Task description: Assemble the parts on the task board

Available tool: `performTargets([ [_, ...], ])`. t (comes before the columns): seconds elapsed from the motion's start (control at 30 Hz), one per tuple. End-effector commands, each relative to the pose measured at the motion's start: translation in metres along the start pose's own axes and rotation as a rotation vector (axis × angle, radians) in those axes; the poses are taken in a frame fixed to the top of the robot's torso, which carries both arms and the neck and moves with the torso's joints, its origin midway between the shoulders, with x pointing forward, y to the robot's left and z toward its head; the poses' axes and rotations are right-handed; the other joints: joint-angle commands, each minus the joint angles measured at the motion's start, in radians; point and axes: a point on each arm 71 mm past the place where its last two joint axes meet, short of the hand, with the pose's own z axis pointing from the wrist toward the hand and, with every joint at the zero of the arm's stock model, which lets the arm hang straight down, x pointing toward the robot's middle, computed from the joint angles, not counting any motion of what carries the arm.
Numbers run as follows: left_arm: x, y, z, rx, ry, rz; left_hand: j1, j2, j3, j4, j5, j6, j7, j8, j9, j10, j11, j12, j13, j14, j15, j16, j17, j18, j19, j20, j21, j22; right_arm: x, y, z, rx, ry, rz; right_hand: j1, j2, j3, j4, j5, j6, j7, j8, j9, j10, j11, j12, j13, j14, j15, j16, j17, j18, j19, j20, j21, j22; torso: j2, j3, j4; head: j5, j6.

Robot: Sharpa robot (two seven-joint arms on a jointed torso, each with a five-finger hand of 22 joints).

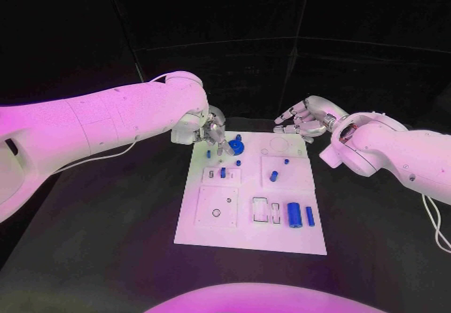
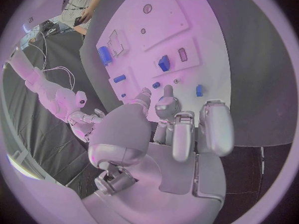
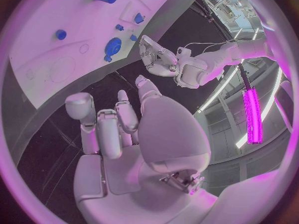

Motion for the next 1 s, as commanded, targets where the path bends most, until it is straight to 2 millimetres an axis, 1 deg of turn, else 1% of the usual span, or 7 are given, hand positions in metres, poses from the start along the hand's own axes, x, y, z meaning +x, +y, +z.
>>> performTargets([
  [0.03, 0.0, 0.001, 0.001, -0.041, 0.044, 0.06, -0.001, 0.003, -0.002, -0.005, 0.004, 0.007, 0.001, 0.006, 0.002, 0.008, 0.0, 0.016, 0.018, 0.103, -0.007, 0.003, 0.263, -0.008, 0.039, -0.007, 0.005, 0.004, -0.001, 0.002, 0.0, -0.006, -0.009, -0.002, 0.001, 0.005, 0.0, 0.0, 0.003, -0.004, -0.003, 0.004, -0.001, -0.007, 0.002, -0.003, -0.001, 0.062, -0.009, -0.005, 0.067, 0.02, -0.006, 0.002, -0.004, -0.001, 0.0, -0.0004, -0.0007, -0.001, -0.001],
  [0.23, 0.001, -0.005, 0.007, -0.051, 0.064, 0.079, -0.001, 0.006, -0.003, -0.009, 0.004, 0.001, 0.002, 0.004, 0.005, 0.016, 0.001, 0.04, 0.045, 0.103, -0.007, 0.003, 0.263, -0.01, 0.041, -0.007, 0.015, 0.016, 0.0, 0.003, 0.001, -0.008, -0.007, -0.001, 0.001, 0.005, 0.0, 0.0, 0.003, -0.004, -0.003, 0.004, -0.001, -0.007, 0.002, -0.003, -0.001, 0.062, -0.009, -0.005, 0.067, 0.02, -0.006, 0.002, -0.004, -0.001, 0.0, -0.0008, 0.0009, -0.004, -0.004],
  [0.3, 0.003, -0.006, 0.009, -0.055, 0.08, 0.09, 0.0, 0.008, -0.001, -0.011, 0.004, 0.002, 0.002, 0.004, 0.006, 0.019, 0.001, 0.048, 0.052, 0.103, -0.006, 0.003, 0.263, -0.011, 0.042, -0.007, 0.019, 0.02, 0.0, 0.003, 0.001, -0.009, -0.006, -0.001, 0.001, 0.005, 0.0, 0.0, 0.003, -0.004, -0.003, 0.004, -0.001, -0.007, 0.002, -0.003, -0.001, 0.062, -0.009, -0.005, 0.067, 0.02, -0.006, 0.002, -0.004, -0.001, 0.001, -0.0012, -0.0001, -0.003, -0.004],
  [0.53, 0.01, -0.005, 0.016, -0.07, 0.118, 0.105, 0.004, 0.011, 0.001, -0.016, 0.004, 0.003, 0.001, 0.003, 0.008, 0.016, 0.001, 0.048, 0.051, 0.103, -0.007, 0.003, 0.263, -0.011, 0.041, -0.007, 0.021, 0.023, 0.0, 0.003, 0.001, -0.009, -0.007, -0.001, 0.001, 0.005, 0.0, 0.0, 0.003, -0.004, -0.003, 0.004, -0.001, -0.007, 0.002, -0.003, -0.001, 0.062, -0.009, -0.005, 0.067, 0.02, -0.006, 0.002, -0.004, -0.001, 0.0, -0.0019, 0.0003, -0.006, -0.008],
  [0.67, 0.013, -0.005, 0.019, -0.076, 0.125, 0.102, 0.009, 0.012, 0.004, -0.022, 0.004, 0.003, 0.001, 0.003, 0.009, 0.015, 0.001, 0.05, 0.053, 0.103, -0.006, 0.003, 0.263, -0.011, 0.041, -0.007, 0.022, 0.023, 0.0, 0.003, 0.001, -0.01, -0.009, -0.001, 0.001, 0.005, 0.0, 0.0, 0.003, -0.004, -0.003, 0.004, -0.001, -0.007, 0.002, -0.003, -0.001, 0.062, -0.009, -0.005, 0.067, 0.02, -0.006, 0.002, -0.004, -0.001, 0.0, -0.0005, 0.0025, -0.007, -0.007],
  [0.9, 0.016, -0.008, 0.024, -0.075, 0.13, 0.102, 0.009, 0.012, 0.004, -0.022, 0.004, 0.003, 0.001, 0.003, 0.009, 0.015, 0.001, 0.051, 0.054, 0.103, -0.006, 0.003, 0.263, -0.012, 0.041, -0.007, 0.022, 0.024, 0.001, 0.004, 0.002, -0.013, -0.009, -0.001, 0.001, 0.005, 0.0, 0.0, 0.003, -0.004, -0.003, 0.004, -0.001, -0.007, 0.002, -0.003, -0.001, 0.062, -0.009, -0.005, 0.067, 0.02, -0.006, 0.002, -0.004, -0.001, 0.0, -0.0008, 0.0008, -0.006, -0.009],
  [1.0, 0.018, -0.01, 0.026, -0.075, 0.133, 0.102, 0.009, 0.012, 0.004, -0.022, 0.004, 0.003, 0.001, 0.003, 0.009, 0.015, 0.001, 0.051, 0.054, 0.103, -0.006, 0.003, 0.263, -0.012, 0.041, -0.007, 0.022, 0.024, 0.002, 0.005, 0.003, -0.014, -0.008, 0.0, 0.001, 0.005, 0.0, 0.0, 0.003, -0.004, -0.003, 0.004, -0.001, -0.007, 0.002, -0.003, -0.001, 0.062, -0.009, -0.005, 0.067, 0.02, -0.006, 0.002, -0.004, -0.001, 0.001, -0.0005, 0.0002, -0.003, -0.002],
])
